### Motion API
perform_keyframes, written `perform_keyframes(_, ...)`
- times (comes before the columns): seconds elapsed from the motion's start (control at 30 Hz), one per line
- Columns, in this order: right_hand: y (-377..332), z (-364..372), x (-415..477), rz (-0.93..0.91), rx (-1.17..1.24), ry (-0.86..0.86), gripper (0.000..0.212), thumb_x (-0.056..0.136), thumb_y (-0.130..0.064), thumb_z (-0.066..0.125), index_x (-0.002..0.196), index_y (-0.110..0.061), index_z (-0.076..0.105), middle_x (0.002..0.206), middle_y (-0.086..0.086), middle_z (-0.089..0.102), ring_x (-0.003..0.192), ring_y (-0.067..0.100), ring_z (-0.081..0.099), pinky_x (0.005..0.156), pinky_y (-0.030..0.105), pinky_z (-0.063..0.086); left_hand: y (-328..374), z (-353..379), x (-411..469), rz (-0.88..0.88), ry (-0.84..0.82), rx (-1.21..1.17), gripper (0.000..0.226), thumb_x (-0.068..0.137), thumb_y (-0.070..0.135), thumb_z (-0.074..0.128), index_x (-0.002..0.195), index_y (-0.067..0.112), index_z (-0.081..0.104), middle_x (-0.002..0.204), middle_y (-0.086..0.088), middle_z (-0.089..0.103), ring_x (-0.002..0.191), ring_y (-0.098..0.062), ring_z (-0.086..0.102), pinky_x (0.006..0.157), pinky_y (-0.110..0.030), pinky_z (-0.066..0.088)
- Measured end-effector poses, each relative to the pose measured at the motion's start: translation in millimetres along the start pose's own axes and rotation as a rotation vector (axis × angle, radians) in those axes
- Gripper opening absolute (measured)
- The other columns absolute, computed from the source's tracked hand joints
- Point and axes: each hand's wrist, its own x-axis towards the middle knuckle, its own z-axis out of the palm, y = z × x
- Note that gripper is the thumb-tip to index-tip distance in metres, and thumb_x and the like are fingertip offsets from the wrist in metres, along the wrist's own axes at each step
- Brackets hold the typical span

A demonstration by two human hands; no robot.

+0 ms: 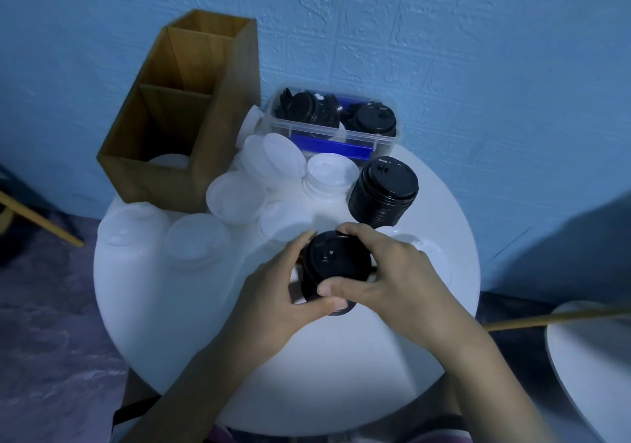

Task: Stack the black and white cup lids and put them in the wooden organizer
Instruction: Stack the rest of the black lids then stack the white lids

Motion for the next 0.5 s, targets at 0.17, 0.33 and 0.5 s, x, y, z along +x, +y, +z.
perform_keyframes(0.17,11,0,13,-0.009,0.223,-0.088,0.077,0.082,-0.044,0.08,0.148,-0.045,0.042,0.128,-0.03,0.061,0.112,-0.006,0.064,0.104,0.028,0.05,-4,-16,13,-0.003,-0.023,0.017,0.084,0.077,0.035,0.086,0.142,0.057,0.037,0.127,0.036,0.059,0.116,0.021,0.051,0.091,-0.003,0.043)
perform_keyframes(0.33,20,2,19,-0.034,0.449,-0.116,0.057,0.09,-0.017,0.075,0.132,-0.048,0.051,0.12,-0.033,0.066,0.115,-0.003,0.064,0.096,0.02,0.052,-11,-25,20,-0.015,-0.095,-0.007,0.084,0.08,0.038,0.081,0.15,0.051,0.035,0.134,0.03,0.059,0.123,0.012,0.053,0.101,-0.011,0.045)
perform_keyframes(0.5,23,3,23,-0.035,0.477,-0.14,0.053,0.09,-0.014,0.074,0.125,-0.048,0.053,0.12,-0.029,0.068,0.114,0.0,0.066,0.097,0.02,0.052,-12,-20,17,-0.018,-0.053,-0.071,0.075,0.081,0.058,0.062,0.15,0.046,0.038,0.136,0.022,0.061,0.126,0.001,0.058,0.108,-0.038,0.048)
